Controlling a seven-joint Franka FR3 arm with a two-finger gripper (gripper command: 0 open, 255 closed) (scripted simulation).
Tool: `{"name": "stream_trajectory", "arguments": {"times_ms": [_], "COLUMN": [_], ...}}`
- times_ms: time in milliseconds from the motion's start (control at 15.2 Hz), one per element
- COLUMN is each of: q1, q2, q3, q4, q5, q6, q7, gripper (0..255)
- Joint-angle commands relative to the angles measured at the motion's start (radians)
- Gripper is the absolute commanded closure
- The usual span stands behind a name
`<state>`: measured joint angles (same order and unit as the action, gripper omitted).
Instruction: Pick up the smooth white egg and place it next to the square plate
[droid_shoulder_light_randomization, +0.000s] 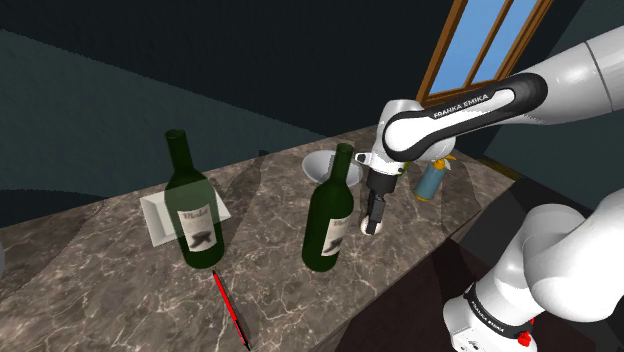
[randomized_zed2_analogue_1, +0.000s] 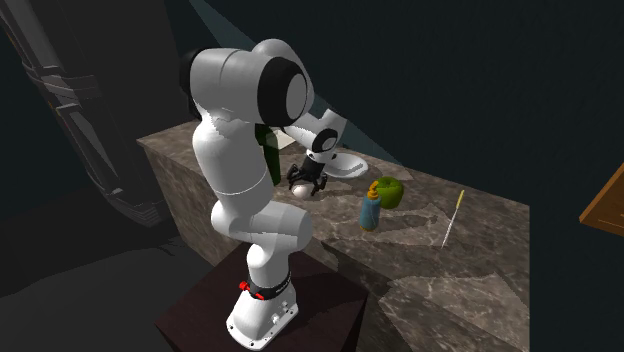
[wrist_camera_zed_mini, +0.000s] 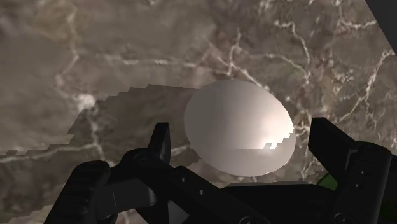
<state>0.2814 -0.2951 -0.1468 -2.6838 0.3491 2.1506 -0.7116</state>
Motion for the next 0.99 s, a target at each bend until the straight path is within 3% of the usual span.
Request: {"name": "stream_trajectory", "arguments": {"times_ms": [0,132,198,924], "q1": [0.0,0.0,0.0,-0.004], "q2": [0.001,0.001,0.001,-0.022], "q3": [0.0,0.0,0.0,0.002], "q4": [-0.001,0.0,-0.001,0.009], "q5": [0.0,0.0,0.0,-0.01], "q6": [0.001,0.001,0.001,-0.029], "q7": [0.0,0.0,0.0,0.014], "gripper": [0,0,255,255]}}
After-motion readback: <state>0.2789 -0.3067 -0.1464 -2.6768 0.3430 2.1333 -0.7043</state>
